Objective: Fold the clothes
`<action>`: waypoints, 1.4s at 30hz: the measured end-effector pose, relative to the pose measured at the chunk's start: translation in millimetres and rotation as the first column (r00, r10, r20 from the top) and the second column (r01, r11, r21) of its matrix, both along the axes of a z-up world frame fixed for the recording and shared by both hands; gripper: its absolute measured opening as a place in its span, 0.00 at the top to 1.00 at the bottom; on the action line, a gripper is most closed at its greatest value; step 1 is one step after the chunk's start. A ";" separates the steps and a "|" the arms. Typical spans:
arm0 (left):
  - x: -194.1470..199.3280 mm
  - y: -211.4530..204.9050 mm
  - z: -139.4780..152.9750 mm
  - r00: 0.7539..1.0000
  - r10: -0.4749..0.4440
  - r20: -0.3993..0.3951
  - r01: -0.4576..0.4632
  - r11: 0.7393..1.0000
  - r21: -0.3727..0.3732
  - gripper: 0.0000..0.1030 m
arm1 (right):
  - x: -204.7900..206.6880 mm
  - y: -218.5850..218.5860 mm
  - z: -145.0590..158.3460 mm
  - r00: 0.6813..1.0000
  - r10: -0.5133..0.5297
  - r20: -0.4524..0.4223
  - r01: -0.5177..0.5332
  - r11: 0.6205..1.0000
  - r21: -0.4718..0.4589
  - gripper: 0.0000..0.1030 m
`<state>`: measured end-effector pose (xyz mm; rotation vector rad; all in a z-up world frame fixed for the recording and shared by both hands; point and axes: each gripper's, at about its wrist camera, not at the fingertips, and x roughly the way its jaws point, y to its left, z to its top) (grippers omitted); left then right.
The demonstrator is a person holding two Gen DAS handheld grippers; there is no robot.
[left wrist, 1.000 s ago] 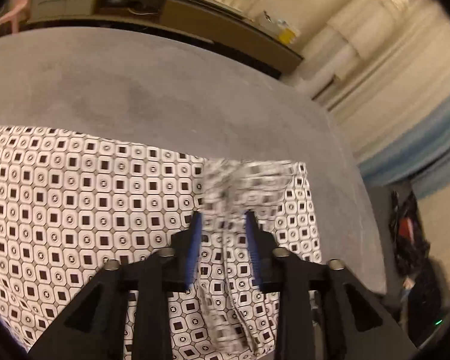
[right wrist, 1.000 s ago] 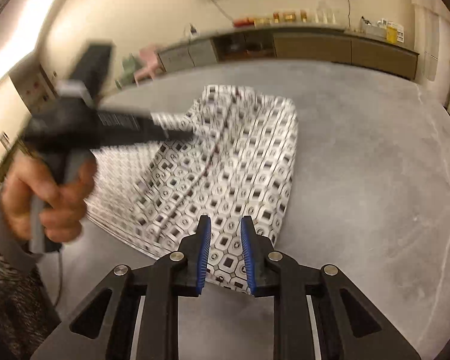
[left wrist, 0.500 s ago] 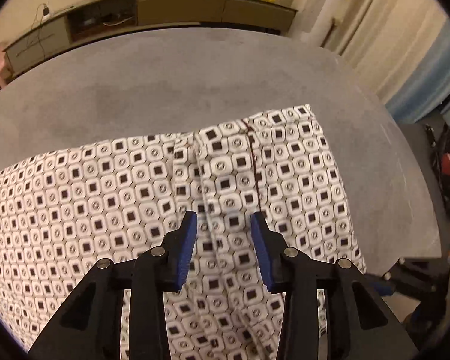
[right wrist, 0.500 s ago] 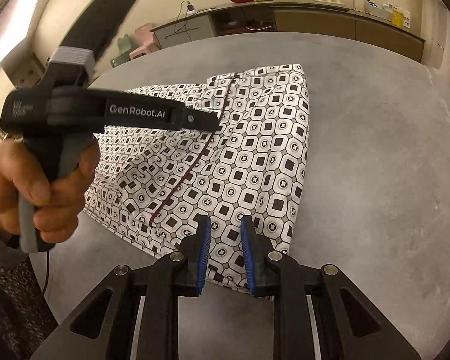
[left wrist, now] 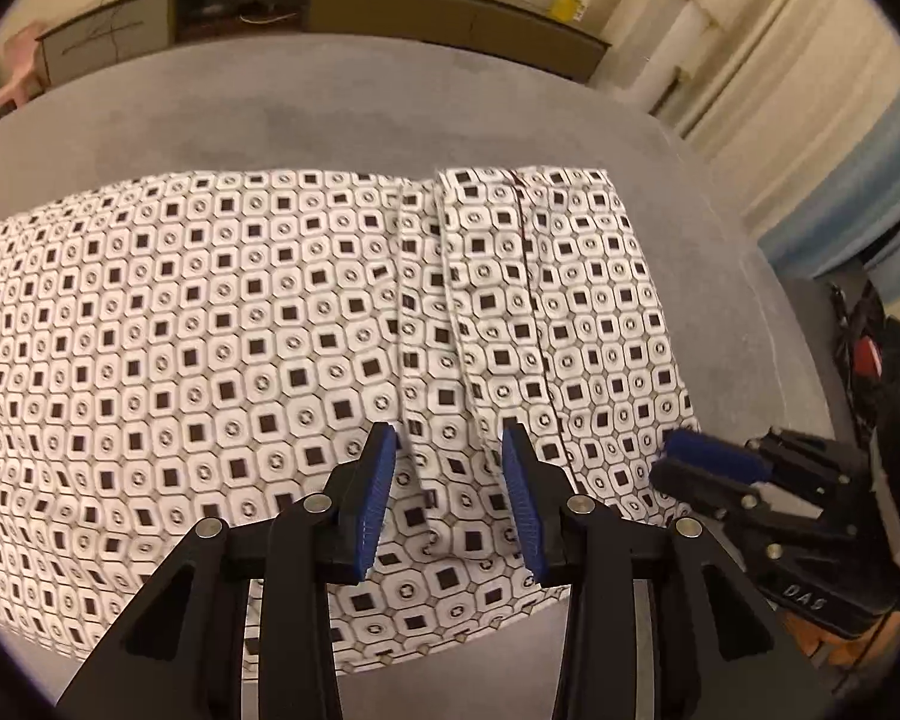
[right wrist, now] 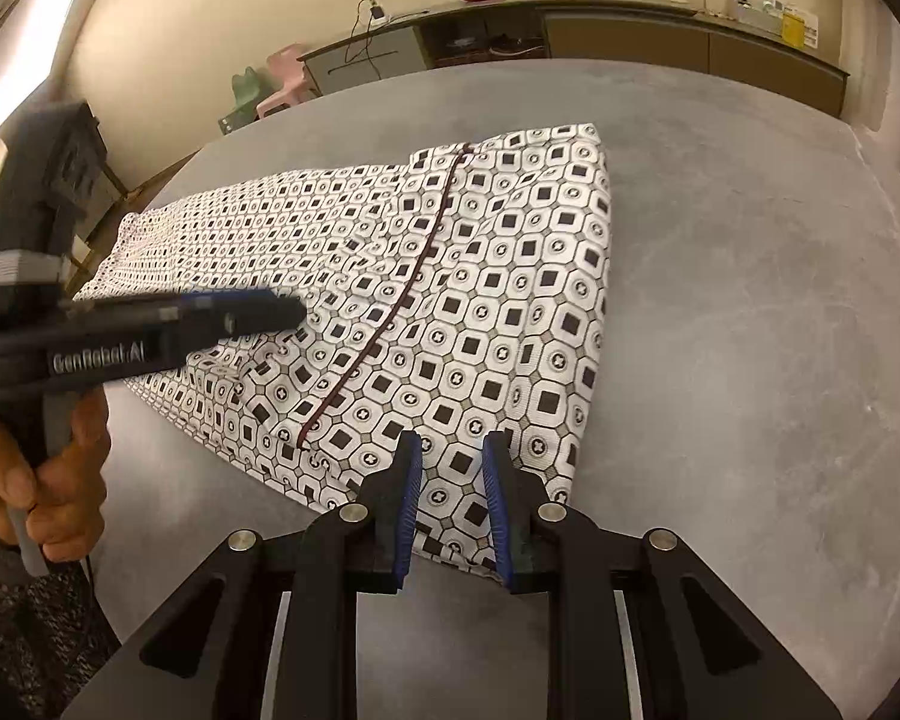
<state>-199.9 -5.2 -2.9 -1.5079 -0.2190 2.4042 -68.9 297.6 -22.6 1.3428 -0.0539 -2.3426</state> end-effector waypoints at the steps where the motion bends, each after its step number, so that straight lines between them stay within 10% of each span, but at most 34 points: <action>1: 1.9 5.7 -2.4 1.000 -0.003 -0.004 0.003 1.000 -0.004 0.63 | 1.9 1.8 3.6 1.000 -0.003 -0.012 0.003 1.000 -0.008 0.78; 4: 5.3 14.1 -4.8 1.000 -0.018 -0.007 0.018 1.000 -0.008 0.88 | 6.3 6.1 13.6 0.999 -0.013 -0.035 0.012 1.000 -0.026 0.77; 14: 40.5 -1.9 -0.7 0.997 0.064 0.042 -0.065 0.997 0.033 0.92 | 11.8 24.7 22.0 0.999 -0.048 -0.016 0.048 0.999 -0.011 0.72; 23: 65.6 -13.8 49.5 0.994 0.067 -0.086 -0.070 0.997 -0.030 0.58 | 12.0 18.4 12.2 0.998 -0.069 -0.009 0.070 0.997 0.025 0.58; 28: -9.4 40.7 75.1 0.989 -0.136 -0.064 0.135 0.990 -0.032 0.35 | 10.5 30.7 5.8 0.988 -0.147 0.050 0.149 0.988 -0.044 0.57; 35: -61.4 148.5 -0.6 0.975 -0.200 0.101 0.221 0.934 -0.282 0.37 | 16.6 26.8 0.2 0.981 -0.187 0.057 0.190 0.981 -0.048 0.57; 39: -55.6 154.3 -2.9 0.979 -0.203 0.026 0.201 0.926 -0.319 0.75 | 15.9 12.2 -1.4 0.990 -0.136 0.025 0.136 0.991 0.010 0.76; 40: -50.1 148.1 0.2 0.979 -0.203 0.027 0.202 0.938 -0.281 0.85 | 15.8 8.6 -1.8 0.992 -0.123 0.017 0.123 0.992 0.025 0.93; 42: -39.1 135.9 6.2 0.979 -0.203 0.028 0.204 0.958 -0.203 0.91 | 15.7 2.8 2.4 0.994 -0.107 -0.005 0.107 0.994 0.035 0.95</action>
